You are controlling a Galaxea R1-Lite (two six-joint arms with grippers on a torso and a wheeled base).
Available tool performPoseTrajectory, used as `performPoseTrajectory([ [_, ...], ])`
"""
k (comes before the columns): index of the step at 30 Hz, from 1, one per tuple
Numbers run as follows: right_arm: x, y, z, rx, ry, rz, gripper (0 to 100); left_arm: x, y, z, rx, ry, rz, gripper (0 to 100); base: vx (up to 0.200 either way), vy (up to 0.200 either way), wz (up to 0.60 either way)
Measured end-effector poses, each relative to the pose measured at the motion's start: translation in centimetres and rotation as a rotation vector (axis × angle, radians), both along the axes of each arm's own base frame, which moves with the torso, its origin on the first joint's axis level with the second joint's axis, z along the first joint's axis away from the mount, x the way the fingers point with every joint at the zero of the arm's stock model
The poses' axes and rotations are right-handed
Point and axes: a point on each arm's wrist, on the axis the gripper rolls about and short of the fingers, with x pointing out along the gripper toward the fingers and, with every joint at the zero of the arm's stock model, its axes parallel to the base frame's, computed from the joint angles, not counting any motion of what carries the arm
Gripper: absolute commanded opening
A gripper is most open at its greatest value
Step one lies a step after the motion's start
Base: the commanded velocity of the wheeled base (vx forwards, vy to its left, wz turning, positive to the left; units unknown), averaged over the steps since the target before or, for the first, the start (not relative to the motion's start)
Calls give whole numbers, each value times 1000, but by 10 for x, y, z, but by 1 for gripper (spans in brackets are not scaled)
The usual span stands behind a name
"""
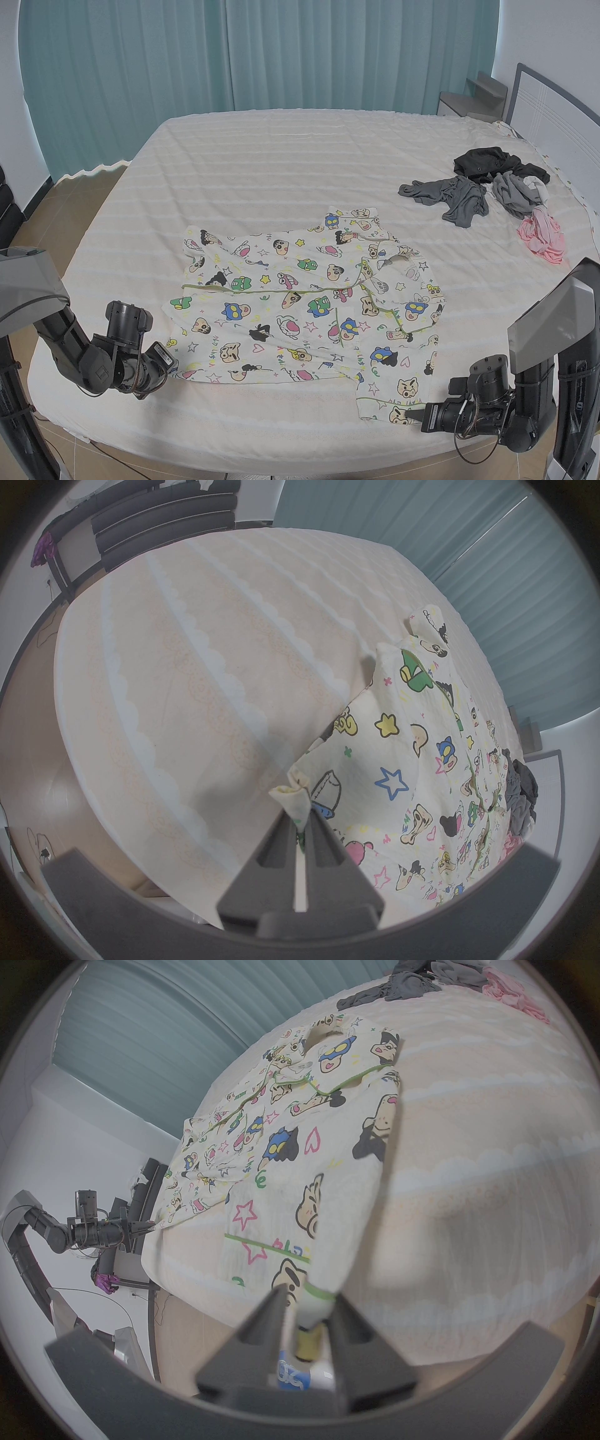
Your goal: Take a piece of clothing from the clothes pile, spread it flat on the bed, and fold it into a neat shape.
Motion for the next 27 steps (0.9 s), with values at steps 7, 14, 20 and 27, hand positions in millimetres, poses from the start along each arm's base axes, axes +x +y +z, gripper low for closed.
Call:
performPoseTrajectory([
  [7,-8,-5,1,-14,27,-8,0,-6,1,-3,13,20,-14,0,0,0,0],
  [14,-8,-6,8,7,13,-30,0,-11,4,-3,18,29,-12,0,0,0,0],
  [20,-12,-4,10,-18,39,-52,0,-16,7,-3,30,41,-24,0,0,0,0],
  [27,-21,-5,12,-63,97,-54,0,-21,9,-6,21,60,-30,0,0,0,0],
])
